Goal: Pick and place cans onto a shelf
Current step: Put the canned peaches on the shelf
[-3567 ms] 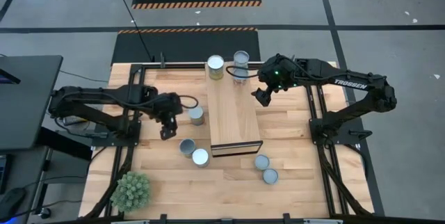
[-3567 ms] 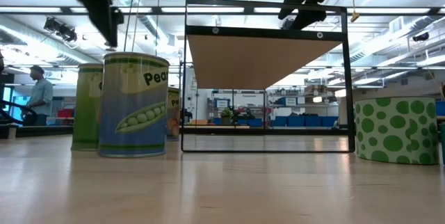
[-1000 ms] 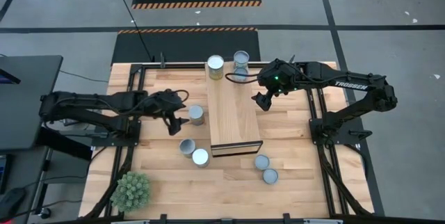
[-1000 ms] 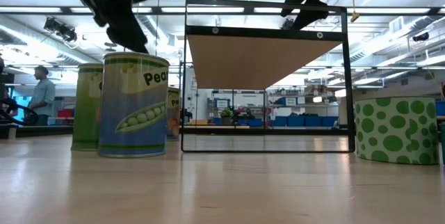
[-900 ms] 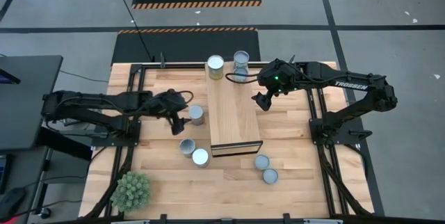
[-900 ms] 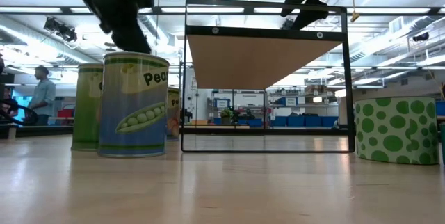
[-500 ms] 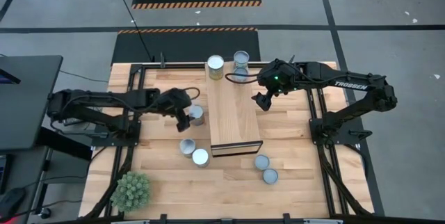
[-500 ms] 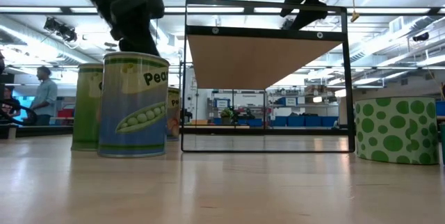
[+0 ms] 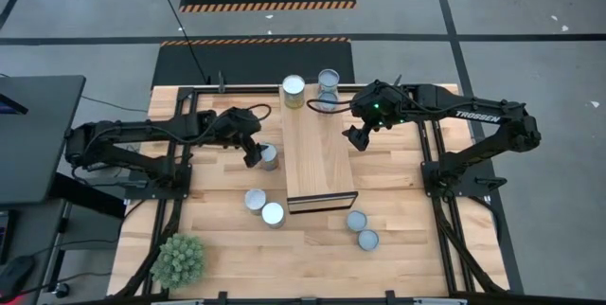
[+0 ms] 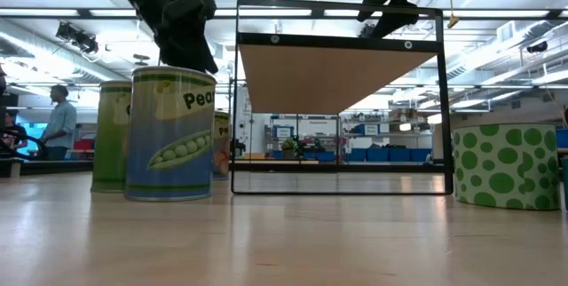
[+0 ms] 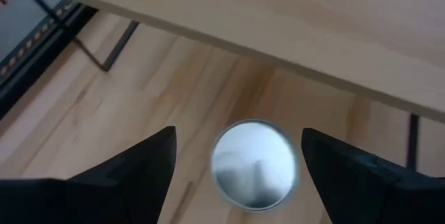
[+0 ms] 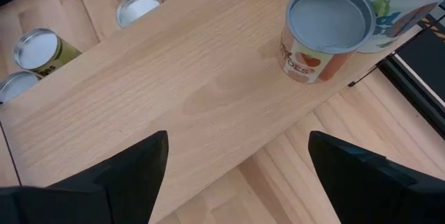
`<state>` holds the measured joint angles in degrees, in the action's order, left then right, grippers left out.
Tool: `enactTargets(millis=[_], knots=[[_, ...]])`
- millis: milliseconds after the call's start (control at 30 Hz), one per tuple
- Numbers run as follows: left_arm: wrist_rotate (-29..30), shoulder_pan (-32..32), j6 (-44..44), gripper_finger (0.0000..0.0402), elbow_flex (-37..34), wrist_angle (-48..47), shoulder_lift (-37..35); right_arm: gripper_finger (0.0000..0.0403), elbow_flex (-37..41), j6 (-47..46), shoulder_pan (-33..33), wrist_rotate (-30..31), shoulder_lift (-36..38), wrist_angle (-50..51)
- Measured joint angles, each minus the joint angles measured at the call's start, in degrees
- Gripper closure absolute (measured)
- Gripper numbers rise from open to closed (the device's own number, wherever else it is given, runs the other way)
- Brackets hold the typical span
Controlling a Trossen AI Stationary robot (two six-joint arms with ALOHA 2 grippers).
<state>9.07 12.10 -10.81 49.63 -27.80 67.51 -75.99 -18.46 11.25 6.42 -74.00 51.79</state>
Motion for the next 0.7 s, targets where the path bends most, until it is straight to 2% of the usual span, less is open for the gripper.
enactTargets(millis=[133, 367, 700], knots=[[0.95, 0.0, 0.79, 0.0087, 0.0, -1.01, 0.0, 0.0049, 0.0, 0.0, -0.02, 0.0, 0.0, -0.12], [0.02, 0.12, -2.71, 0.0087, 0.0, -1.7, 0.0, 0.0049, 0.0, 0.0, -0.02, -0.21, 0.0, -0.24], [-5.79, 4.53, -10.18, 0.0076, 0.04, -4.35, 1.47, 0.0049, 0.0, 0.48, -0.04, -1.22, 0.0, -0.24]])
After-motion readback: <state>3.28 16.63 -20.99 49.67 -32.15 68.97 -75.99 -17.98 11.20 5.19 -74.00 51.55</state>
